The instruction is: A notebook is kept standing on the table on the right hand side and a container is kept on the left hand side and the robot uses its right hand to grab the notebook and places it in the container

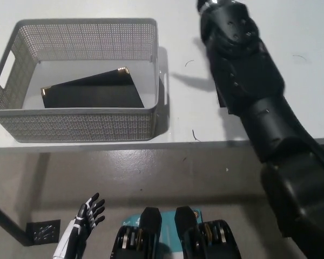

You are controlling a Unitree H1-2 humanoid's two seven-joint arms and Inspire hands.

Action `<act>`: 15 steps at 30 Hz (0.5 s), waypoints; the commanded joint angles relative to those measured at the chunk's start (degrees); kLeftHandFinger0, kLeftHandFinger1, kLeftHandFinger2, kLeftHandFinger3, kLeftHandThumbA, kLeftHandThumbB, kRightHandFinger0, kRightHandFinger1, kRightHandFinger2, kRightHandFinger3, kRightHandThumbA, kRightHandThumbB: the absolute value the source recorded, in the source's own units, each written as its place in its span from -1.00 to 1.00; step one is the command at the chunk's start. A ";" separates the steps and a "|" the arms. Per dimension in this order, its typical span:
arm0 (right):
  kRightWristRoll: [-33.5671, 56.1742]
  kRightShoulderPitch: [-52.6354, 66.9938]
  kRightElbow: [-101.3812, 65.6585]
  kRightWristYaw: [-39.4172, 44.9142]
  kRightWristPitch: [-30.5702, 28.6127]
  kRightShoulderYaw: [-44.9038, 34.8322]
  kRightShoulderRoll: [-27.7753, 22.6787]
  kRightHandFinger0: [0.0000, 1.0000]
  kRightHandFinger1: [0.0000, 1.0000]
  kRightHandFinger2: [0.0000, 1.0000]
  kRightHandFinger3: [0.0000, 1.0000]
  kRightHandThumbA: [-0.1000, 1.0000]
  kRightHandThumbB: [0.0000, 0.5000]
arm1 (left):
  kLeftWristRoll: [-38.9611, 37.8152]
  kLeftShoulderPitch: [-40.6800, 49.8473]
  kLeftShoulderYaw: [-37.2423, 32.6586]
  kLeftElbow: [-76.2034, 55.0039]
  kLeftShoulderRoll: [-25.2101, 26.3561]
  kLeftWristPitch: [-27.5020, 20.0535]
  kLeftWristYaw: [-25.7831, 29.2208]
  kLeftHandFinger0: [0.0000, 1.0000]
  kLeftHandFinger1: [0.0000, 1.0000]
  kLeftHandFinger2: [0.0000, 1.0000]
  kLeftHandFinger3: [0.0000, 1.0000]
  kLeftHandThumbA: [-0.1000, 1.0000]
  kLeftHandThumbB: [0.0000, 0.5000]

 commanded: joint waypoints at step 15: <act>-3.42 57.27 -80.29 5.75 -1.70 6.01 -6.39 1.00 1.00 1.00 1.00 1.00 0.97 | 0.34 -0.41 -0.27 -1.26 1.04 -1.59 -1.03 1.00 1.00 1.00 1.00 1.00 -0.02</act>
